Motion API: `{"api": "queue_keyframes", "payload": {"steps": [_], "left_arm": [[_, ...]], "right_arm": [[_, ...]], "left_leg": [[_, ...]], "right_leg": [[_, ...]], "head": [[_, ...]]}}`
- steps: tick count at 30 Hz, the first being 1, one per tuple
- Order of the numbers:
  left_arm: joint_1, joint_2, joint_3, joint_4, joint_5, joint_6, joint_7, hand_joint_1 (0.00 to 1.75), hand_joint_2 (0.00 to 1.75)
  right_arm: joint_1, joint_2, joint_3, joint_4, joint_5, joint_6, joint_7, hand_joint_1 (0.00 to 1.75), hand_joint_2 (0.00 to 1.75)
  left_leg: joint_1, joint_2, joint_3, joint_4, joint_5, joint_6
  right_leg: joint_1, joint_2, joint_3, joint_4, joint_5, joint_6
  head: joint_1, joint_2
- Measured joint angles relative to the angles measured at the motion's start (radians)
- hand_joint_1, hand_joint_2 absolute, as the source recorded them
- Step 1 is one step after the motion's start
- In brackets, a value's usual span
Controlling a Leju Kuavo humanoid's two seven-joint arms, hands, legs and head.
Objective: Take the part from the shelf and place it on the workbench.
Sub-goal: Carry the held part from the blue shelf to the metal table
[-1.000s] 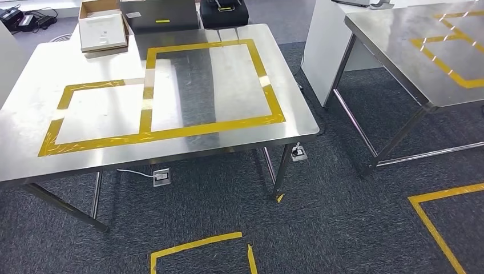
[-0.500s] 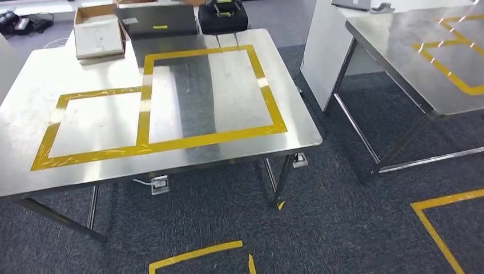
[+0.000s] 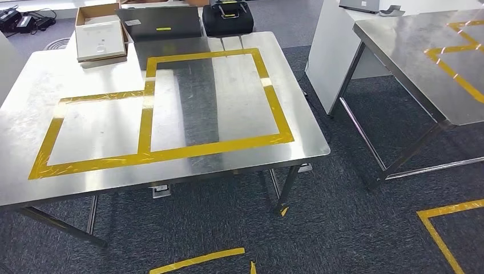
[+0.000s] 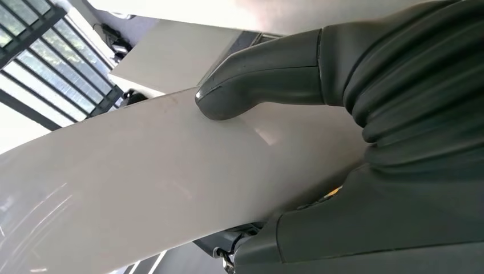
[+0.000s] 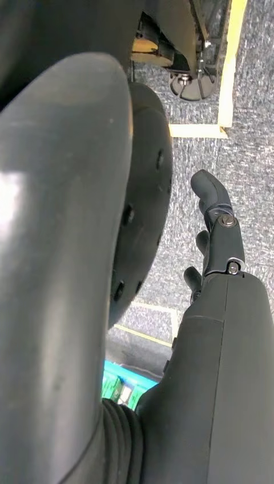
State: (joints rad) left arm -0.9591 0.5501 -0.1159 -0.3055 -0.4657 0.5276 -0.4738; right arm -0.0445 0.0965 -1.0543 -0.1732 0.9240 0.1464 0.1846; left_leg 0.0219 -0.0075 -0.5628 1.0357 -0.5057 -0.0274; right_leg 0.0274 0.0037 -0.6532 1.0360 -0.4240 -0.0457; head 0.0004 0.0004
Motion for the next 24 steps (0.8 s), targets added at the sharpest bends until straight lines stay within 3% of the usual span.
{"api": "queue_keyframes", "payload": {"steps": [3,4,6,7,8,10,12,14,18,20,22,23,24], "left_arm": [[-0.010,-0.011,0.000,0.001,-0.016,0.000,0.028,1.75,1.75],[-0.015,-0.013,0.000,0.003,-0.019,0.000,0.033,1.75,1.75],[-0.023,-0.018,0.000,0.007,-0.023,-0.003,0.044,1.75,1.75],[-0.025,-0.022,0.000,0.009,-0.024,-0.010,0.055,1.75,1.75],[-0.028,-0.029,0.000,0.013,-0.029,-0.024,0.073,1.75,1.75],[-0.046,-0.055,-0.004,0.020,-0.065,-0.055,0.141,1.75,1.75],[-0.075,-0.097,-0.027,0.028,-0.143,-0.072,0.230,1.75,1.75],[-0.100,-0.148,-0.065,0.033,-0.220,-0.075,0.304,1.75,1.75],[-0.111,-0.220,-0.130,0.037,-0.301,-0.054,0.356,0.00,1.75],[-0.111,-0.230,-0.151,0.039,-0.315,-0.036,0.363,0.00,1.75],[-0.108,-0.231,-0.161,0.043,-0.320,-0.024,0.370,0.00,0.87],[-0.105,-0.229,-0.163,0.046,-0.319,-0.023,0.372,0.00,0.44],[-0.102,-0.226,-0.163,0.048,-0.318,-0.022,0.377,0.00,0.00]], "right_arm": [[-0.001,0.000,-0.002,0.000,-0.006,-0.001,-0.010,0.00,0.00],[-0.001,0.000,-0.003,0.000,-0.007,-0.002,-0.012,0.00,0.00],[-0.002,0.001,-0.004,0.000,-0.010,-0.002,-0.016,0.00,0.00],[-0.003,0.001,-0.005,0.000,-0.011,-0.002,-0.017,0.00,0.00],[-0.002,0.002,-0.007,0.000,-0.012,-0.002,-0.018,0.00,0.00],[-0.001,0.002,-0.010,0.000,-0.011,0.000,-0.017,0.00,0.00],[-0.002,0.001,-0.013,0.000,-0.009,0.000,-0.012,0.00,0.00],[-0.007,0.000,-0.016,0.000,-0.003,0.000,-0.003,0.00,0.00],[-0.013,-0.003,-0.018,0.000,0.015,0.006,0.016,0.00,0.00],[-0.011,-0.006,-0.018,0.000,0.024,0.009,0.023,0.00,0.00],[-0.007,-0.006,-0.017,0.000,0.033,0.011,0.028,0.00,0.00],[-0.005,-0.006,-0.017,0.000,0.036,0.012,0.030,0.00,0.00],[-0.003,-0.006,-0.017,0.000,0.039,0.012,0.031,0.00,0.00]], "left_leg": [[0.004,0.003,-0.007,0.023,-0.017,-0.013],[0.004,0.004,-0.027,0.063,-0.034,-0.016],[0.004,0.004,-0.097,0.184,-0.072,-0.021],[0.005,0.005,-0.132,0.233,-0.077,-0.025],[0.006,0.005,-0.154,0.253,-0.065,-0.028],[0.008,0.005,-0.147,0.185,0.014,-0.032],[0.009,0.004,-0.107,0.069,0.080,-0.032],[0.006,0.000,-0.088,0.021,0.084,-0.018],[0.006,0.000,-0.084,0.015,0.074,0.011],[0.006,0.007,-0.079,0.013,0.069,0.020],[0.005,0.013,-0.078,0.014,0.065,0.025],[0.005,0.014,-0.077,0.014,0.063,0.025],[0.005,0.014,-0.076,0.014,0.062,0.024]], "right_leg": [[-0.008,0.000,0.026,-0.024,-0.002,-0.007],[-0.010,0.000,0.037,-0.031,-0.004,-0.011],[-0.009,0.001,0.052,-0.033,-0.014,-0.017],[-0.010,0.002,0.058,-0.031,-0.020,-0.018],[-0.010,0.004,0.067,-0.030,-0.027,-0.016],[-0.012,0.005,0.084,-0.023,-0.044,-0.009],[-0.011,0.001,0.091,-0.009,-0.065,0.003],[-0.009,-0.005,0.085,0.001,-0.076,0.014],[-0.010,-0.006,0.073,0.026,-0.095,0.033],[-0.016,-0.004,0.021,0.122,-0.139,0.047],[-0.023,-0.004,-0.054,0.248,-0.181,0.054],[-0.026,-0.004,-0.077,0.279,-0.181,0.055],[-0.028,-0.005,-0.082,0.273,-0.162,0.055]], "head": [[-0.003,0.000],[-0.004,0.000],[-0.006,0.000],[-0.006,0.000],[-0.006,0.000],[-0.006,0.000],[-0.007,0.000],[-0.006,0.000],[0.000,0.000],[0.004,0.000],[0.005,0.000],[0.005,0.000],[0.005,0.000]]}}
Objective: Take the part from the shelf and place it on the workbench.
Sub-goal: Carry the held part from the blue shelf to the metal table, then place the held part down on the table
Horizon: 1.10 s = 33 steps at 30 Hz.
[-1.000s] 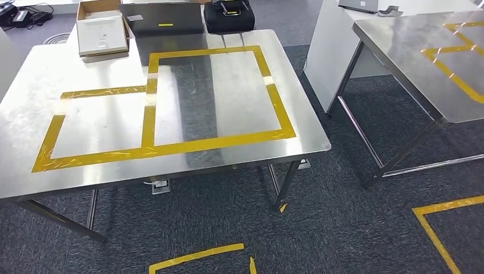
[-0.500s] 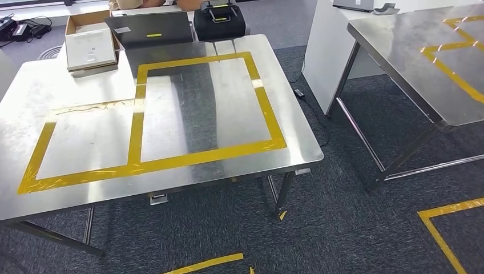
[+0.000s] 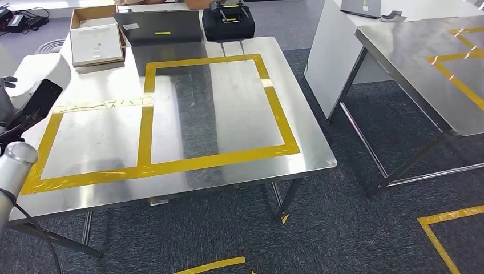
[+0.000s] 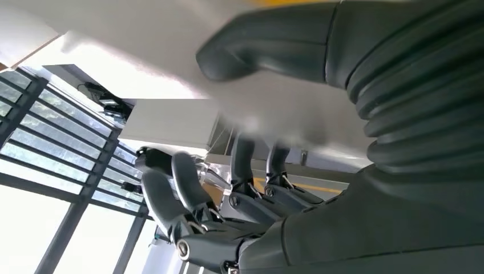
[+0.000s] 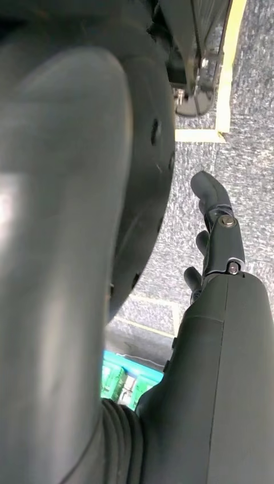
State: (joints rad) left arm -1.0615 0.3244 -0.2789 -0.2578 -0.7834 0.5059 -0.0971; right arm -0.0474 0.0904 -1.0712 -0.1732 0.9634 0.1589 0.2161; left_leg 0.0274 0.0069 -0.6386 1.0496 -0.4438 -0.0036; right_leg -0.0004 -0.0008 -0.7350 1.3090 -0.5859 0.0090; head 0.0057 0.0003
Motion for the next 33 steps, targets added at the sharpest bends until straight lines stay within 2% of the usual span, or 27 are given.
{"api": "queue_keyframes", "payload": {"steps": [1,2,3,5,8,13,17,20,21,23,24,25,26,28,29,30,31,33], "left_arm": [[0.002,0.004,0.000,0.001,0.002,0.000,0.007,0.00,0.00],[0.002,0.010,0.000,0.002,0.004,0.000,0.017,0.00,0.00],[0.002,0.016,0.000,0.003,0.005,0.001,0.029,0.00,0.00],[0.003,0.031,0.000,0.004,0.007,0.007,0.047,0.00,0.00],[0.007,0.052,0.000,0.005,0.007,0.018,0.056,0.00,0.00],[0.004,0.069,0.000,0.005,-0.003,0.048,0.051,0.00,0.00],[-0.013,0.064,0.002,-0.001,-0.001,0.073,0.009,0.00,0.00],[-0.051,0.045,0.005,-0.011,-0.002,0.075,-0.029,0.00,0.00],[-0.069,0.038,0.006,-0.016,-0.003,0.074,-0.039,0.00,0.00],[-0.109,0.025,0.007,-0.027,-0.021,0.057,-0.054,0.00,0.00],[-0.134,0.019,0.006,-0.033,-0.039,0.038,-0.059,0.00,0.00],[-0.162,0.012,0.004,-0.039,-0.063,0.013,-0.061,0.00,0.00],[-0.194,0.005,0.001,-0.044,-0.086,-0.013,-0.061,0.00,0.00],[-0.253,-0.006,-0.010,-0.055,-0.122,-0.054,-0.058,0.00,0.00],[-0.276,-0.011,-0.016,-0.060,-0.134,-0.067,-0.056,0.00,0.00],[-0.298,-0.016,-0.022,-0.065,-0.143,-0.077,-0.054,0.00,0.00],[-0.320,-0.021,-0.026,-0.072,-0.152,-0.086,-0.052,0.00,0.00],[-0.372,-0.037,-0.036,-0.088,-0.165,-0.099,-0.048,0.00,0.00]], "right_arm": [[0.001,0.000,0.000,0.000,0.004,0.001,0.001,0.00,0.00],[0.002,-0.001,0.001,0.000,0.007,0.002,0.001,0.00,0.00],[0.002,-0.001,0.002,0.000,0.012,0.003,0.001,0.00,0.00],[0.001,-0.002,0.005,0.000,0.019,0.006,-0.002,0.00,0.00],[0.001,-0.002,0.014,0.000,0.028,0.009,-0.011,0.00,0.00],[-0.002,-0.003,0.026,0.000,0.038,0.014,-0.042,0.00,0.00],[-0.005,-0.003,0.028,0.000,0.041,0.011,-0.055,0.00,0.00],[-0.006,-0.003,0.029,0.000,0.043,0.008,-0.056,0.00,0.00],[-0.007,-0.002,0.030,0.000,0.043,0.007,-0.056,0.00,0.00],[-0.008,0.000,0.033,0.000,0.043,0.006,-0.053,0.00,0.00],[-0.009,0.001,0.034,0.000,0.042,0.005,-0.051,0.00,0.00],[-0.009,0.002,0.034,0.000,0.041,0.005,-0.050,0.00,0.00],[-0.009,0.002,0.034,0.000,0.039,0.005,-0.049,0.00,0.00],[-0.009,0.003,0.034,0.000,0.036,0.006,-0.049,0.00,0.00],[-0.008,0.003,0.034,0.000,0.034,0.006,-0.049,0.00,0.00],[-0.008,0.003,0.034,0.000,0.032,0.006,-0.047,0.00,0.00],[-0.008,0.003,0.034,0.000,0.029,0.006,-0.045,0.00,0.00],[-0.008,0.004,0.033,0.000,0.022,0.003,-0.038,0.00,0.00]], "left_leg": [[0.001,0.000,0.002,0.000,-0.001,-0.002],[0.001,0.000,0.005,0.000,-0.003,-0.005],[0.000,-0.001,0.007,0.000,-0.005,-0.009],[-0.003,-0.003,0.009,-0.001,-0.008,-0.017],[-0.005,-0.004,0.013,-0.007,-0.006,-0.017],[-0.004,-0.004,0.025,-0.026,0.002,-0.031],[-0.003,-0.004,0.028,-0.030,0.005,-0.040],[-0.002,-0.004,0.027,-0.030,0.006,-0.041],[-0.003,-0.004,0.026,-0.029,0.004,-0.038],[-0.001,-0.003,0.035,-0.043,0.013,-0.027],[0.003,-0.001,0.042,-0.057,0.022,-0.021],[0.008,0.001,0.050,-0.073,0.033,-0.017],[0.014,0.003,0.053,-0.085,0.040,-0.017],[0.018,0.006,0.049,-0.087,0.046,-0.017],[0.021,0.007,0.046,-0.084,0.046,-0.021],[0.026,0.009,0.043,-0.081,0.046,-0.025],[0.033,0.010,0.038,-0.075,0.046,-0.033],[0.049,0.010,0.021,-0.054,0.042,-0.056]], "right_leg": [[-0.002,0.000,0.015,-0.043,0.034,-0.002],[-0.003,0.000,0.044,-0.112,0.075,-0.005],[-0.002,0.000,0.074,-0.179,0.101,-0.008],[0.000,0.001,0.112,-0.258,0.123,-0.012],[0.001,0.001,0.118,-0.269,0.123,-0.012],[0.002,0.002,0.119,-0.268,0.122,-0.025],[0.003,0.002,0.119,-0.268,0.122,-0.030],[0.004,0.002,0.120,-0.268,0.122,-0.030],[0.002,0.001,0.121,-0.271,0.123,-0.028],[0.001,0.001,0.127,-0.280,0.129,-0.022],[0.001,0.002,0.128,-0.278,0.125,-0.017],[0.002,0.004,0.120,-0.259,0.109,-0.011],[0.000,0.005,0.103,-0.220,0.081,-0.005],[-0.012,0.005,0.048,-0.100,0.019,0.010],[-0.020,0.005,0.028,-0.054,0.005,0.019],[-0.028,0.004,0.022,-0.037,0.009,0.028],[-0.037,0.004,0.035,-0.059,0.030,0.038],[-0.054,0.002,0.096,-0.172,0.082,0.064]], "head": [[0.000,0.000],[0.000,0.000],[0.000,0.000],[0.000,0.000],[-0.001,0.000],[-0.001,0.000],[-0.001,0.000],[-0.001,0.000],[-0.001,0.000],[-0.001,0.000],[-0.001,0.000],[0.000,0.000],[0.002,0.000],[0.004,0.000],[0.004,0.000],[0.004,0.000],[0.003,0.000],[0.004,0.000]]}}
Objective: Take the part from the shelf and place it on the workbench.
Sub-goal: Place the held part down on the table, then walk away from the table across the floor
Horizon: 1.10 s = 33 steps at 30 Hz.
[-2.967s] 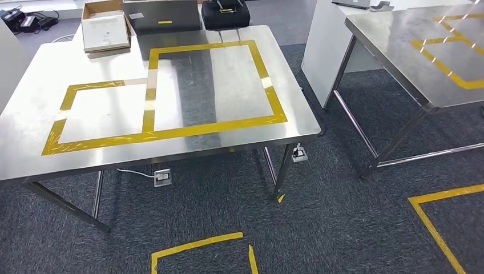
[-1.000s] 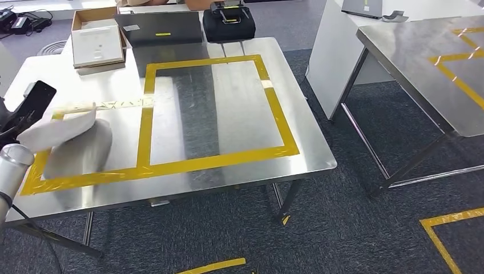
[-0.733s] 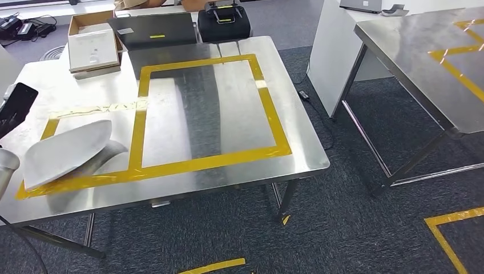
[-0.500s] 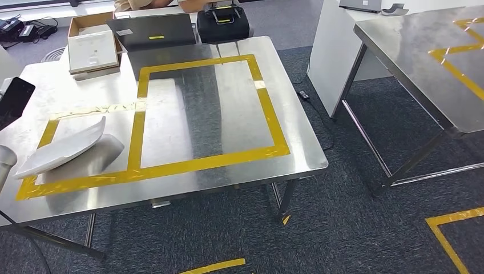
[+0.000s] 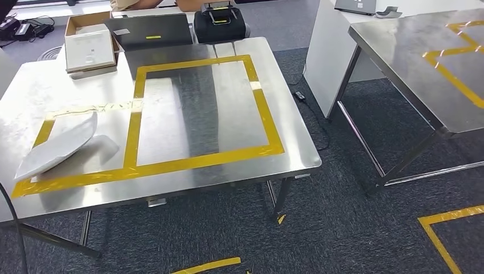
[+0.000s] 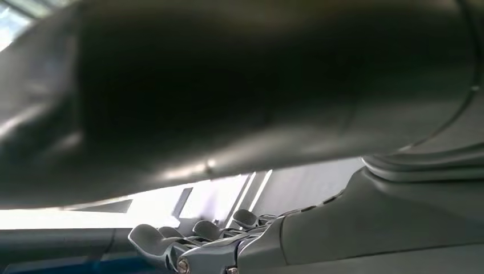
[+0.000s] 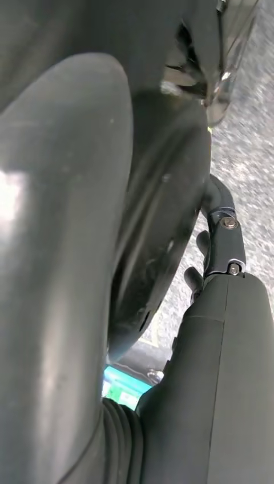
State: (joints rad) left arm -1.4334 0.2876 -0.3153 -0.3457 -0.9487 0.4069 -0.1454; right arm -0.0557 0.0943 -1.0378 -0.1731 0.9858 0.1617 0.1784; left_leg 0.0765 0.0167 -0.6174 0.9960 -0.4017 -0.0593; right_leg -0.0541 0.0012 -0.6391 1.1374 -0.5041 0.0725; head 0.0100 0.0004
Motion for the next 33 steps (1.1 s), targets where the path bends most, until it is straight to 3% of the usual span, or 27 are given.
{"api": "queue_keyframes", "payload": {"steps": [1,2,4,6,8,10,11,12,13,14,16,18,19,21,22,24,26,27,28,29,30,32,33], "left_arm": [[-0.026,-0.007,-0.004,-0.010,-0.005,-0.002,-0.001,0.00,0.00],[-0.048,-0.015,-0.009,-0.019,-0.009,-0.001,-0.004,0.00,0.00],[-0.079,-0.025,-0.016,-0.034,-0.014,0.004,-0.015,0.00,0.00],[-0.094,-0.033,-0.027,-0.041,-0.020,0.007,-0.025,0.00,0.00],[-0.100,-0.035,-0.038,-0.043,-0.030,0.008,-0.031,0.00,0.00],[-0.103,-0.036,-0.051,-0.046,-0.037,0.013,-0.040,0.00,0.00],[-0.103,-0.036,-0.057,-0.047,-0.039,0.016,-0.045,0.00,0.00],[-0.103,-0.036,-0.062,-0.047,-0.039,0.018,-0.050,0.00,0.00],[-0.102,-0.036,-0.065,-0.048,-0.039,0.021,-0.054,0.00,0.00],[-0.102,-0.036,-0.068,-0.050,-0.037,0.024,-0.059,0.00,0.00],[-0.102,-0.036,-0.072,-0.061,-0.027,0.032,-0.072,0.00,0.00],[-0.099,-0.034,-0.075,-0.079,-0.013,0.044,-0.086,0.00,0.00],[-0.097,-0.032,-0.077,-0.087,-0.007,0.048,-0.090,0.00,0.00],[-0.094,-0.027,-0.080,-0.096,0.000,0.052,-0.094,0.00,0.00],[-0.093,-0.026,-0.081,-0.100,0.002,0.052,-0.095,0.00,0.00],[-0.089,-0.027,-0.083,-0.105,0.004,0.052,-0.097,0.00,0.00],[-0.083,-0.025,-0.083,-0.108,0.004,0.052,-0.097,0.00,0.00],[-0.078,-0.024,-0.083,-0.109,0.004,0.052,-0.097,0.00,0.00],[-0.073,-0.024,-0.083,-0.109,0.004,0.053,-0.097,0.00,0.00],[-0.070,-0.023,-0.083,-0.110,0.005,0.054,-0.096,0.00,0.00],[-0.067,-0.022,-0.083,-0.111,0.005,0.056,-0.095,0.00,0.00],[-0.066,-0.018,-0.083,-0.119,0.007,0.064,-0.090,0.00,0.00],[-0.065,-0.016,-0.083,-0.123,0.007,0.069,-0.086,0.00,0.00]], "right_arm": [[0.001,0.001,0.000,0.000,-0.004,-0.002,0.002,0.00,0.00],[0.002,0.003,-0.001,0.000,-0.008,-0.003,0.004,0.00,0.00],[0.000,0.005,-0.003,0.000,-0.013,-0.001,0.005,0.00,0.00],[-0.006,0.006,-0.007,0.000,-0.014,0.002,0.009,0.00,0.00],[-0.009,0.007,-0.010,0.000,-0.014,0.002,0.014,0.00,0.00],[-0.010,0.008,-0.010,0.000,-0.013,0.000,0.016,0.00,0.00],[-0.010,0.008,-0.010,0.000,-0.013,0.000,0.016,0.00,0.00],[-0.010,0.008,-0.010,0.000,-0.012,0.000,0.016,0.00,0.00],[-0.010,0.009,-0.010,0.000,-0.012,0.000,0.014,0.00,0.00],[-0.010,0.009,-0.010,0.000,-0.012,0.000,0.012,0.00,0.00],[-0.010,0.010,-0.011,0.000,-0.012,0.000,0.004,0.00,0.00],[-0.011,0.011,-0.011,0.000,-0.009,-0.001,-0.004,0.00,0.00],[-0.011,0.012,-0.011,0.000,-0.007,-0.001,-0.006,0.00,0.00],[-0.011,0.011,-0.011,0.000,-0.005,-0.001,-0.008,0.00,0.00],[-0.011,0.011,-0.011,0.000,-0.005,-0.002,-0.008,0.00,0.00],[-0.010,0.011,-0.012,0.000,-0.005,-0.003,-0.008,0.00,0.00],[-0.010,0.010,-0.012,0.000,-0.005,-0.003,-0.009,0.00,0.00],[-0.011,0.010,-0.012,0.000,-0.005,-0.003,-0.009,0.00,0.00],[-0.011,0.010,-0.012,0.000,-0.005,-0.003,-0.010,0.00,0.00],[-0.012,0.010,-0.012,0.000,-0.004,-0.003,-0.011,0.00,0.00],[-0.012,0.010,-0.012,0.000,-0.003,-0.004,-0.012,0.00,0.00],[-0.014,0.008,-0.012,0.000,-0.002,-0.005,-0.015,0.00,0.00],[-0.015,0.007,-0.012,0.000,-0.002,-0.006,-0.017,0.00,0.00]], "left_leg": [[0.005,-0.001,-0.009,0.012,-0.003,-0.014],[0.008,-0.003,-0.016,0.023,-0.005,-0.026],[0.009,-0.009,-0.022,0.030,-0.003,-0.045],[0.012,-0.011,-0.028,0.030,-0.005,-0.056],[0.009,-0.010,-0.052,0.089,-0.064,-0.050],[-0.007,-0.011,-0.095,0.221,-0.163,-0.035],[-0.016,-0.011,-0.110,0.284,-0.197,-0.027],[-0.026,-0.012,-0.112,0.322,-0.211,-0.018],[-0.036,-0.012,-0.096,0.326,-0.206,-0.005],[-0.046,-0.012,-0.064,0.297,-0.189,0.009],[-0.067,-0.012,0.033,0.173,-0.164,0.041],[-0.081,-0.009,0.091,0.084,-0.159,0.051],[-0.084,-0.008,0.095,0.069,-0.159,0.050],[-0.083,-0.005,0.085,0.058,-0.139,0.057],[-0.080,-0.004,0.080,0.052,-0.126,0.064],[-0.074,-0.002,0.063,0.043,-0.097,0.073],[-0.072,-0.003,0.035,0.043,-0.073,0.076],[-0.072,-0.003,0.021,0.043,-0.062,0.075],[-0.072,-0.003,0.008,0.045,-0.052,0.074],[-0.072,-0.004,-0.005,0.046,-0.043,0.072],[-0.072,-0.004,-0.017,0.048,-0.034,0.069],[-0.072,-0.003,-0.034,0.052,-0.020,0.060],[-0.071,-0.002,-0.037,0.052,-0.014,0.055]], "right_leg": [[-0.003,0.003,0.020,-0.039,0.021,0.004],[-0.004,0.007,0.030,-0.061,0.025,0.002],[0.000,0.014,0.018,-0.048,0.022,-0.024],[0.000,0.011,0.010,-0.046,0.021,-0.049],[0.005,0.008,-0.004,-0.051,0.036,-0.070],[0.014,0.008,-0.022,-0.054,0.054,-0.082],[0.021,0.008,-0.032,-0.055,0.063,-0.087],[0.028,0.008,-0.042,-0.055,0.072,-0.091],[0.035,0.008,-0.052,-0.055,0.080,-0.094],[0.041,0.008,-0.062,-0.055,0.089,-0.096],[0.051,0.008,-0.077,-0.054,0.106,-0.097],[0.055,0.008,-0.082,-0.057,0.122,-0.090],[0.054,0.007,-0.082,-0.061,0.130,-0.084],[0.052,0.007,-0.082,-0.070,0.142,-0.071],[0.052,0.008,-0.088,-0.064,0.129,-0.065],[0.051,0.007,-0.112,0.005,0.049,-0.055],[0.048,0.006,-0.143,0.125,-0.036,-0.046],[0.046,0.005,-0.146,0.170,-0.050,-0.043],[0.046,0.005,-0.135,0.185,-0.042,-0.041],[0.046,0.005,-0.106,0.168,-0.022,-0.041],[0.046,0.005,-0.060,0.117,0.000,-0.044],[0.050,0.004,0.036,-0.012,0.004,-0.057],[0.054,0.004,0.064,-0.056,-0.002,-0.065]], "head": [[0.001,0.000],[0.002,0.000],[0.003,0.000],[0.001,0.000],[-0.003,0.000],[-0.006,0.000],[-0.007,0.000],[-0.007,0.000],[-0.007,0.000],[-0.007,0.000],[-0.007,0.000],[-0.007,0.000],[-0.008,0.000],[-0.011,0.000],[-0.011,0.000],[-0.009,0.000],[-0.007,0.000],[-0.007,0.000],[-0.007,0.000],[-0.007,0.000],[-0.007,0.000],[-0.008,0.000],[-0.007,0.000]]}}
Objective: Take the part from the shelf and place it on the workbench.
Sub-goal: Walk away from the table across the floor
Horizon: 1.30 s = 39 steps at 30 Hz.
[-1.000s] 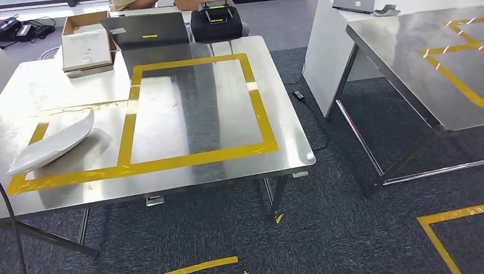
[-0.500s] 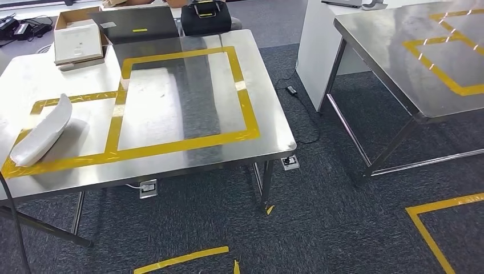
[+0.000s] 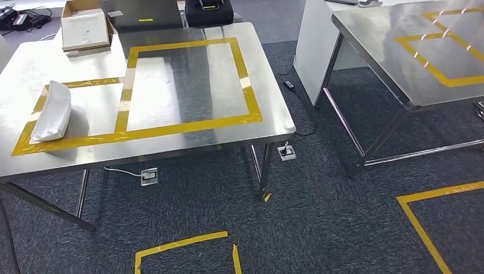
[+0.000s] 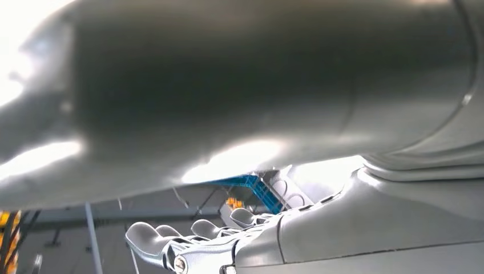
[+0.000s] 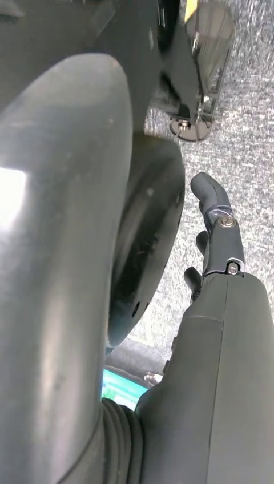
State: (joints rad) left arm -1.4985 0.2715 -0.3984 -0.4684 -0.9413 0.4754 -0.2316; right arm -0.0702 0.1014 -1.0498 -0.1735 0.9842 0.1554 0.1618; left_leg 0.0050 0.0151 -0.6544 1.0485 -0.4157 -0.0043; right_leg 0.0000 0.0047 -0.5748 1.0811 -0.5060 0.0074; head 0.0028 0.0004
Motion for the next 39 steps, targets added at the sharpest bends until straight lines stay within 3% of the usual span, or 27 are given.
{"api": "queue_keyframes", "payload": {"steps": [1,3,4,6,8,9,10,12,14,16,18,19,20,21,23,24,25,26,27,28,30,31,32,34,36,39], "left_arm": [[0.001,0.002,0.000,-0.003,0.000,0.003,0.004,0.00,0.00],[0.005,0.005,-0.002,-0.007,-0.001,0.006,0.012,0.00,0.00],[0.006,0.008,-0.003,-0.008,-0.002,0.006,0.015,0.00,0.00],[0.006,0.019,-0.008,-0.010,-0.010,0.005,0.023,0.00,0.00],[0.004,0.026,-0.018,-0.010,-0.036,0.003,0.042,0.00,0.00],[0.001,0.028,-0.026,-0.008,-0.054,0.002,0.056,0.00,0.00],[-0.004,0.029,-0.034,-0.005,-0.072,0.000,0.071,0.00,0.00],[-0.024,0.029,-0.048,0.002,-0.092,0.002,0.085,0.00,0.00],[-0.049,0.029,-0.055,0.007,-0.096,0.026,0.079,0.00,0.00],[-0.069,0.033,-0.057,0.009,-0.100,0.088,0.058,0.00,0.00],[-0.075,0.045,-0.059,-0.003,-0.136,0.164,0.034,0.00,0.00],[-0.075,0.052,-0.060,-0.018,-0.166,0.192,0.023,0.00,0.00],[-0.075,0.060,-0.060,-0.035,-0.200,0.208,0.014,0.00,0.00],[-0.075,0.068,-0.059,-0.055,-0.233,0.216,0.007,0.00,0.00],[-0.071,0.079,-0.054,-0.083,-0.288,0.221,-0.003,0.00,0.00],[-0.065,0.082,-0.051,-0.094,-0.310,0.221,-0.005,0.00,0.00],[-0.057,0.085,-0.046,-0.104,-0.325,0.222,-0.008,0.00,0.00],[-0.049,0.088,-0.042,-0.114,-0.336,0.222,-0.010,0.00,0.00],[-0.041,0.091,-0.037,-0.125,-0.346,0.222,-0.011,0.00,0.00],[-0.035,0.094,-0.031,-0.135,-0.354,0.222,-0.012,0.00,0.00],[-0.028,0.100,-0.017,-0.153,-0.365,0.223,-0.014,0.00,0.00],[-0.024,0.103,-0.010,-0.160,-0.369,0.223,-0.018,0.00,0.00],[-0.020,0.106,-0.002,-0.167,-0.373,0.223,-0.025,0.00,0.00],[-0.011,0.110,0.013,-0.177,-0.377,0.223,-0.040,0.00,0.00],[-0.005,0.115,0.027,-0.185,-0.377,0.223,-0.053,0.00,0.00],[0.012,0.120,0.054,-0.198,-0.377,0.223,-0.084,0.00,0.00]], "right_arm": [[0.000,-0.001,0.000,0.000,0.000,-0.001,-0.001,0.00,0.00],[0.000,-0.001,0.000,0.000,0.001,-0.004,-0.001,0.00,0.00],[-0.001,-0.001,0.000,0.000,0.002,-0.005,0.000,0.00,0.00],[-0.002,-0.001,0.000,0.000,0.006,-0.005,0.004,0.00,0.00],[-0.002,-0.002,0.000,0.000,0.010,-0.004,0.006,0.00,0.00],[-0.001,-0.002,0.000,0.000,0.012,-0.003,0.005,0.00,0.00],[-0.001,-0.001,0.000,0.000,0.013,-0.001,0.003,0.00,0.00],[-0.001,-0.001,0.000,0.000,0.016,0.001,0.000,0.00,0.00],[-0.001,0.000,0.000,0.000,0.019,-0.001,0.002,0.00,0.00],[0.000,-0.001,0.000,0.000,0.023,-0.009,0.009,0.00,0.00],[0.002,-0.001,0.000,0.000,0.027,-0.017,0.013,0.00,0.00],[0.004,-0.001,0.000,0.000,0.028,-0.019,0.014,0.00,0.00],[0.005,-0.001,0.000,0.000,0.028,-0.021,0.015,0.00,0.00],[0.006,-0.001,0.000,0.000,0.027,-0.022,0.014,0.00,0.00],[0.005,-0.001,0.000,0.000,0.025,-0.024,0.013,0.00,0.00],[0.004,0.000,0.000,0.000,0.023,-0.024,0.012,0.00,0.00],[0.003,0.000,0.000,0.000,0.022,-0.025,0.011,0.00,0.00],[0.001,0.000,0.000,0.000,0.022,-0.026,0.011,0.00,0.00],[0.000,0.000,0.000,0.000,0.021,-0.027,0.011,0.00,0.00],[-0.001,0.000,0.000,0.000,0.021,-0.027,0.010,0.00,0.00],[-0.002,-0.003,0.000,0.000,0.021,-0.030,0.009,0.00,0.00],[-0.002,-0.004,0.000,-0.001,0.021,-0.031,0.008,0.00,0.00],[-0.002,-0.004,0.000,-0.001,0.021,-0.032,0.007,0.00,0.00],[-0.001,-0.002,-0.001,-0.001,0.021,-0.034,0.006,0.00,0.00],[-0.002,-0.002,-0.002,0.000,0.021,-0.037,0.008,0.00,0.00],[-0.002,-0.002,-0.002,0.000,0.019,-0.041,0.006,0.00,0.00]], "left_leg": [[0.001,0.001,-0.001,-0.001,0.006,-0.006],[0.002,0.002,-0.002,-0.006,0.018,-0.018],[0.002,-0.001,-0.007,-0.002,0.011,-0.024],[0.004,-0.007,-0.029,0.053,-0.055,-0.034],[0.006,-0.010,-0.060,0.168,-0.145,-0.043],[0.007,-0.010,-0.068,0.222,-0.168,-0.047],[0.009,-0.010,-0.064,0.252,-0.167,-0.050],[0.015,-0.010,-0.008,0.217,-0.121,-0.057],[0.019,-0.013,0.089,0.089,-0.107,-0.062],[0.017,-0.016,0.141,0.002,-0.127,-0.051],[0.014,-0.014,0.136,-0.011,-0.122,-0.025],[0.014,-0.012,0.132,-0.011,-0.114,-0.014],[0.014,-0.009,0.124,-0.013,-0.103,-0.003],[0.014,-0.007,0.115,-0.014,-0.091,0.006],[0.012,-0.009,0.089,-0.013,-0.068,0.015],[0.010,-0.011,0.076,-0.013,-0.056,0.016],[0.008,-0.013,0.062,-0.012,-0.046,0.017],[0.005,-0.015,0.049,-0.011,-0.035,0.017],[0.001,-0.016,0.037,-0.010,-0.026,0.016],[-0.001,-0.017,0.027,-0.009,-0.017,0.016],[-0.004,-0.015,0.013,-0.010,-0.001,0.011],[-0.003,-0.012,0.010,-0.011,0.005,0.006],[-0.001,-0.010,0.009,-0.013,0.013,0.000],[0.002,-0.009,0.008,-0.019,0.024,-0.012],[0.002,-0.012,-0.009,0.010,-0.014,-0.021],[0.007,-0.015,-0.053,0.171,-0.139,-0.038]], "right_leg": [[0.004,0.000,0.011,-0.022,-0.006,-0.009],[0.005,-0.001,0.007,-0.033,0.010,-0.025],[0.003,-0.002,0.002,-0.039,0.020,-0.034],[-0.003,-0.005,-0.015,-0.049,0.045,-0.047],[-0.005,-0.006,-0.039,-0.050,0.066,-0.050],[-0.006,-0.007,-0.053,-0.050,0.077,-0.049],[-0.007,-0.009,-0.068,-0.049,0.088,-0.047],[-0.012,-0.011,-0.098,-0.046,0.111,-0.039],[-0.014,-0.010,-0.122,-0.041,0.130,-0.026],[-0.013,-0.006,-0.132,-0.041,0.149,-0.012],[-0.013,-0.001,-0.133,-0.051,0.169,0.002],[-0.015,0.000,-0.137,-0.050,0.167,0.008],[-0.016,0.000,-0.144,-0.035,0.144,0.013],[-0.017,-0.001,-0.156,0.001,0.104,0.016],[-0.017,-0.001,-0.188,0.124,0.000,0.019],[-0.016,-0.001,-0.199,0.188,-0.033,0.019],[-0.014,-0.001,-0.200,0.229,-0.042,0.017],[-0.011,-0.001,-0.185,0.240,-0.033,0.012],[-0.007,-0.001,-0.152,0.214,-0.011,0.004],[-0.001,-0.001,-0.103,0.157,0.009,-0.008],[0.012,-0.003,-0.005,0.022,0.011,-0.033],[0.017,-0.004,0.023,-0.023,0.003,-0.041],[0.022,-0.005,0.032,-0.046,-0.002,-0.045],[0.022,-0.008,0.028,-0.063,0.019,-0.050],[0.014,-0.013,0.018,-0.080,0.047,-0.058],[0.006,-0.016,-0.017,-0.086,0.082,-0.059]], "head": [[0.001,0.000],[0.003,0.000],[0.004,0.000],[0.004,0.000],[0.003,0.000],[0.003,0.000],[0.003,0.000],[0.003,0.000],[0.003,0.000],[0.004,0.000],[0.004,0.000],[0.004,0.000],[0.004,0.000],[0.004,0.000],[0.005,0.000],[0.006,0.000],[0.006,0.000],[0.006,0.000],[0.006,0.000],[0.006,0.000],[0.005,0.000],[0.005,0.000],[0.006,0.000],[0.010,0.000],[0.010,0.000],[0.008,0.000]]}}
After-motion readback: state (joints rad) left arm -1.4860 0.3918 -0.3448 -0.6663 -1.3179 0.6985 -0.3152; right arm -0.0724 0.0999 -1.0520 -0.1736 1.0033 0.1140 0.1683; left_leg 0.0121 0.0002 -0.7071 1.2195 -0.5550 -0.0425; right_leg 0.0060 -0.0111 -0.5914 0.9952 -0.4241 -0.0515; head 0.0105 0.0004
